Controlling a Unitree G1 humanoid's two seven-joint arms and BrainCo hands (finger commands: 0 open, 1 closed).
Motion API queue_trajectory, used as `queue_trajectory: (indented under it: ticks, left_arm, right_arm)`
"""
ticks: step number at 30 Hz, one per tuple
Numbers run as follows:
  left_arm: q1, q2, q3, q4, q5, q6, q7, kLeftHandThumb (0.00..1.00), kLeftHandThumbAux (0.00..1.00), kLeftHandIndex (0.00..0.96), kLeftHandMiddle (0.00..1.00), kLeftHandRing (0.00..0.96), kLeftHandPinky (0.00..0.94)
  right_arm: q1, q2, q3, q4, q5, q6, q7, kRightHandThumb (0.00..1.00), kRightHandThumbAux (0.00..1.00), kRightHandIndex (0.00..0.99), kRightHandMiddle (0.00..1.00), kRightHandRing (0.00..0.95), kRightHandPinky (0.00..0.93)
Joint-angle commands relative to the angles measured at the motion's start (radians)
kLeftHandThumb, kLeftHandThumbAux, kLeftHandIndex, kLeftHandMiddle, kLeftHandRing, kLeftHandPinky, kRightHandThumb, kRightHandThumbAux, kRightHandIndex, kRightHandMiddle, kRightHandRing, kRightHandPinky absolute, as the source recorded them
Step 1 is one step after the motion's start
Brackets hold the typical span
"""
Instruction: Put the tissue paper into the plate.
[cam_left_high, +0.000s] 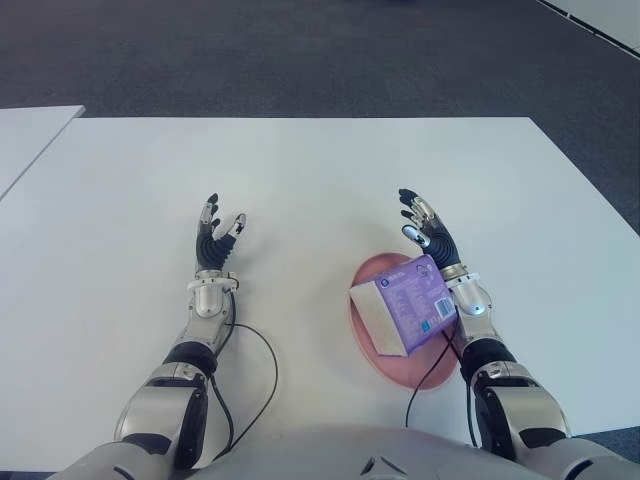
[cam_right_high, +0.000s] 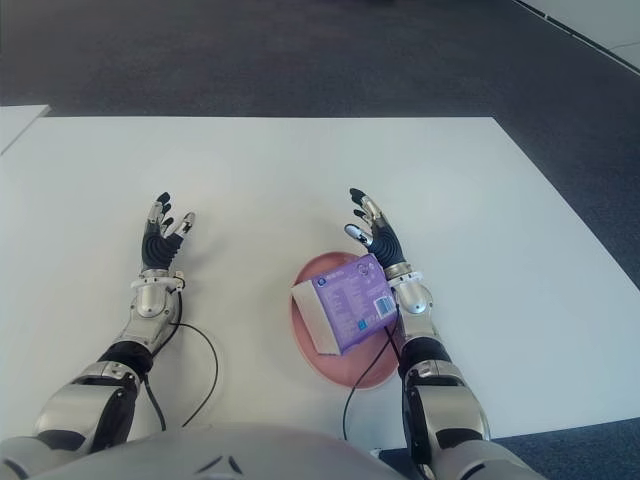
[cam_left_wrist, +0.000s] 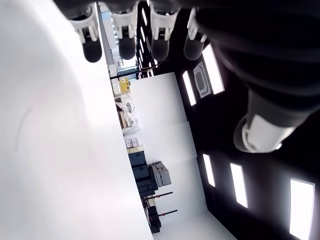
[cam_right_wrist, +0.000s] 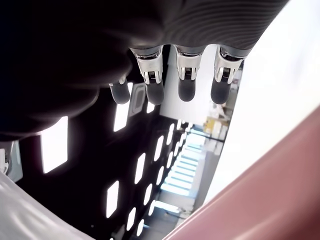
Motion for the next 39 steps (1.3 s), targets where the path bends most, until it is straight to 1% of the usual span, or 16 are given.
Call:
queue_trajectory:
  ticks: [1,7,17,29,39]
  left_arm:
    - [0.092,-0.023,-0.002,0.062,0.004,0.018,-0.002,0.000,0.553,0.012,0.000,0.000,0.000]
    - [0.090,-0.022,0.000,0.066,0.004,0.019,-0.003,0.002,0.551,0.015,0.000,0.000,0.000]
    - [0.091,-0.023,-0.002,0.063,0.006,0.028,-0.001,0.004,0.544,0.019,0.000,0.000,0.000]
    - [0.091,-0.026,-0.007,0.063,0.014,0.024,0.008,0.009,0.545,0.020,0.000,0.000,0.000]
    - [0.087,-0.036,-0.011,0.063,0.015,0.044,0.014,0.002,0.549,0.013,0.000,0.000,0.000]
  right_arm:
    - [0.061,0.009,0.010,0.028,-0.009,0.011,0.004,0.000,0.357,0.000,0.000,0.000,0.000]
    - [0.061,0.011,0.011,0.028,-0.006,0.008,0.004,0.000,0.360,0.000,0.000,0.000,0.000]
    - [0.070,0.016,0.010,0.017,0.014,0.009,0.032,0.000,0.376,0.000,0.000,0.000,0.000]
    - [0.067,0.017,0.010,0.009,0.020,0.013,0.050,0.000,0.369,0.000,0.000,0.000,0.000]
    - [0.046,0.025,0.029,0.021,0.004,0.034,0.058,0.000,0.381,0.000,0.000,0.000,0.000]
